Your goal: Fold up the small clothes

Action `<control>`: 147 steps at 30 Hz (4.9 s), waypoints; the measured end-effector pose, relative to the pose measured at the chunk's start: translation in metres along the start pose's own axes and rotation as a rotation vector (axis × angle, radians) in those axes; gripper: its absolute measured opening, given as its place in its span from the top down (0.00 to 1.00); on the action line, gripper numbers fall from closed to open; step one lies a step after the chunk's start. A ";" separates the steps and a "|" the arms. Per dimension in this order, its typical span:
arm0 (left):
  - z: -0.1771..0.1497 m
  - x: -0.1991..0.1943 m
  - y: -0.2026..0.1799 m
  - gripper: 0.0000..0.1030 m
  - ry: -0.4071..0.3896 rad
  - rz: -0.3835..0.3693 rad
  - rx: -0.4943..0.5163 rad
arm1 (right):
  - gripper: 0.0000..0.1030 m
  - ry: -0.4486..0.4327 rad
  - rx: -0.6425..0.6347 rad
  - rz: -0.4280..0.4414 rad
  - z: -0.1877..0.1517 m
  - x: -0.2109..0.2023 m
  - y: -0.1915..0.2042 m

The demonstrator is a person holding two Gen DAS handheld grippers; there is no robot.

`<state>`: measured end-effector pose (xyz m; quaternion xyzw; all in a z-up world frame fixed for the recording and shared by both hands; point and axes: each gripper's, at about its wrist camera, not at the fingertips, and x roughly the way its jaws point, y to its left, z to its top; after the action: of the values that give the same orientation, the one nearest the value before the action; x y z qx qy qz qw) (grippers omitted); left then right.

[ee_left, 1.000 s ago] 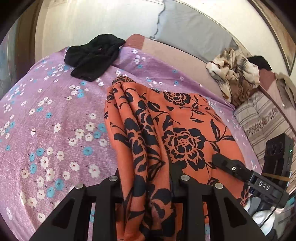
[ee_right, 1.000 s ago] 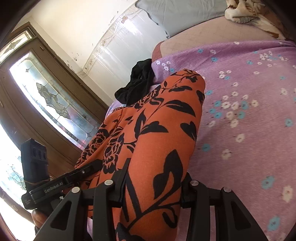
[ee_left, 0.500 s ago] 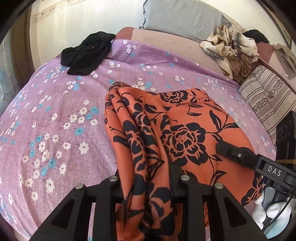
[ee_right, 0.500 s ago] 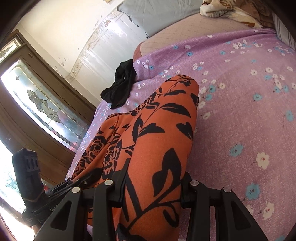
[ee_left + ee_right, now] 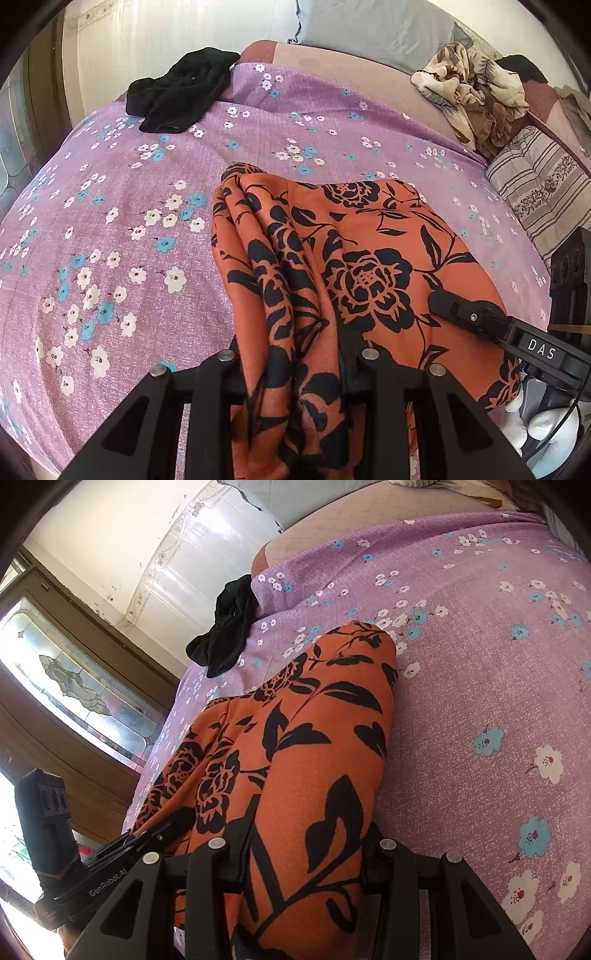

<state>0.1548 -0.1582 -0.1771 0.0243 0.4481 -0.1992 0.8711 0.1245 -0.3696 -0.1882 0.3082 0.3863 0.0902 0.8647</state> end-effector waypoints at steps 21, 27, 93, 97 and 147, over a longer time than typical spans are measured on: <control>0.025 0.026 0.010 0.68 -0.023 0.120 -0.005 | 0.58 -0.040 -0.012 -0.021 0.014 0.037 0.003; 0.025 0.015 0.006 0.67 -0.040 0.132 0.018 | 0.55 -0.024 0.009 -0.020 0.015 0.035 0.001; 0.024 -0.004 0.030 0.29 0.074 0.122 0.086 | 0.66 0.141 -0.058 -0.035 -0.004 0.009 0.022; 0.012 0.005 0.020 0.17 0.009 0.228 0.171 | 0.66 0.113 -0.083 -0.045 -0.007 0.010 0.025; -0.039 -0.225 -0.012 0.02 -0.240 0.307 -0.060 | 0.40 -0.269 -0.326 -0.167 -0.070 -0.183 0.123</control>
<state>0.0042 -0.0875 -0.0209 0.0425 0.3380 -0.0520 0.9387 -0.0412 -0.3119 -0.0383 0.1404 0.2722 0.0375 0.9512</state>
